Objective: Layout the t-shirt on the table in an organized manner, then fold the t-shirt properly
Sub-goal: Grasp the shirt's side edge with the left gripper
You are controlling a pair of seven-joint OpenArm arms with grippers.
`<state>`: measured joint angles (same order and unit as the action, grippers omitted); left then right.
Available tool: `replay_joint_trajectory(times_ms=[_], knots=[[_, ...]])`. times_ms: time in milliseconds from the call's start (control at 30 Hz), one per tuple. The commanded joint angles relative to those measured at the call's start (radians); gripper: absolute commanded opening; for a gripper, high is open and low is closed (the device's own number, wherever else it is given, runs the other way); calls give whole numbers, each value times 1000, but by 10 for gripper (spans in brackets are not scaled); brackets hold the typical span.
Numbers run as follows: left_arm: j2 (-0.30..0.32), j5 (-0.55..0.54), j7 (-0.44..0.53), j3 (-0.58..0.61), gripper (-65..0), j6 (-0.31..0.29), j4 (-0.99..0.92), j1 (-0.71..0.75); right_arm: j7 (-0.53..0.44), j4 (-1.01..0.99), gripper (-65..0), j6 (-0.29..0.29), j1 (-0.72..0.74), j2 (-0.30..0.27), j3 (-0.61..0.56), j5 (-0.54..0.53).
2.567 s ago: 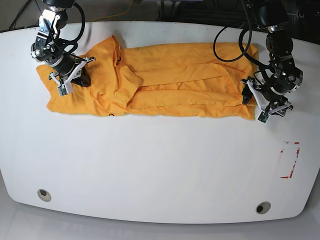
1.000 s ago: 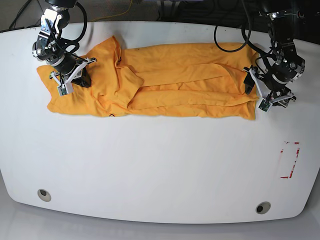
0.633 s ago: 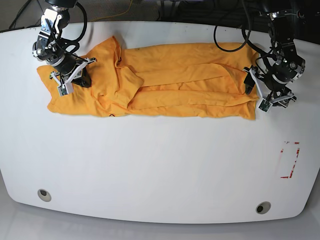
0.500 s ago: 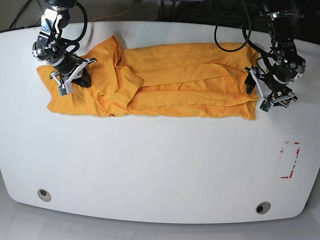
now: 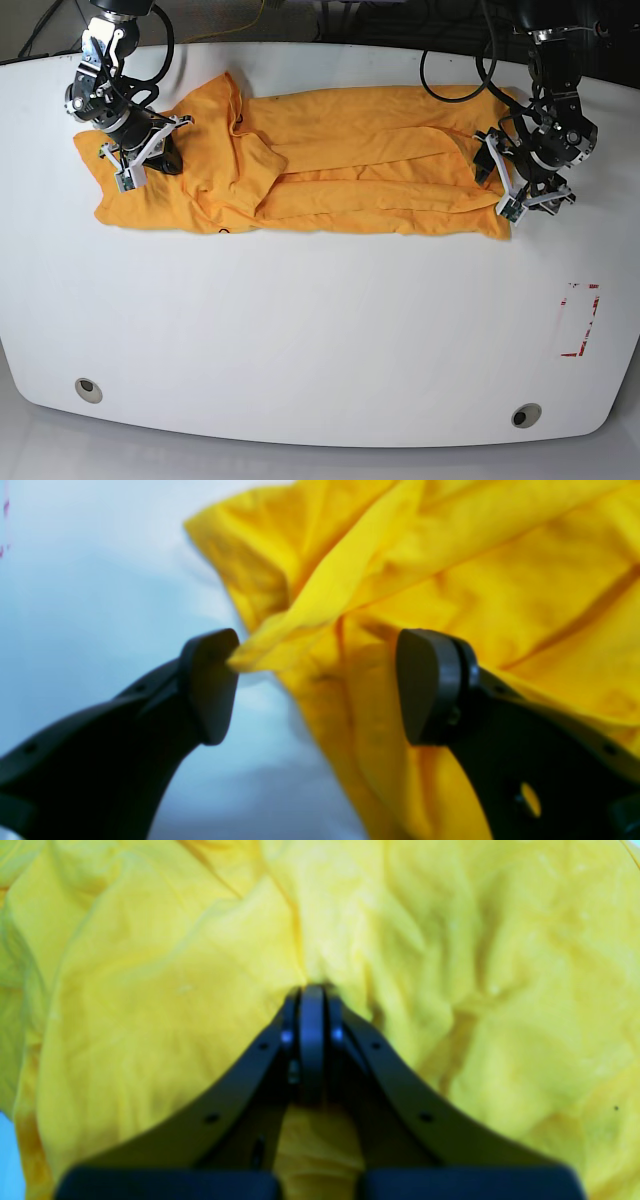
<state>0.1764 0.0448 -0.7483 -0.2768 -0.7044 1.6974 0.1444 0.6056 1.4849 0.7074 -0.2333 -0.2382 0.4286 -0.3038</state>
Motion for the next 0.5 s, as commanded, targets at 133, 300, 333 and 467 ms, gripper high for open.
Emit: replay_joint_trajectory(times_ms=[133, 300, 333, 467], knots=[[13, -10, 22, -8, -208, 6, 16, -24, 95, -7, -642, -9, -11, -3, -3, 65], [13, -7, 22, -8, -265, 6, 16, -25, 95, -5, -642, -9, -11, -3, -3, 65], [13, -7, 22, -8, -287, 6, 16, -25, 95, -5, -642, -9, -11, -3, -3, 65], [15, -6, 22, -8, -332, 6, 14, -25, 95, -5, -642, -9, -11, -3, -3, 65]])
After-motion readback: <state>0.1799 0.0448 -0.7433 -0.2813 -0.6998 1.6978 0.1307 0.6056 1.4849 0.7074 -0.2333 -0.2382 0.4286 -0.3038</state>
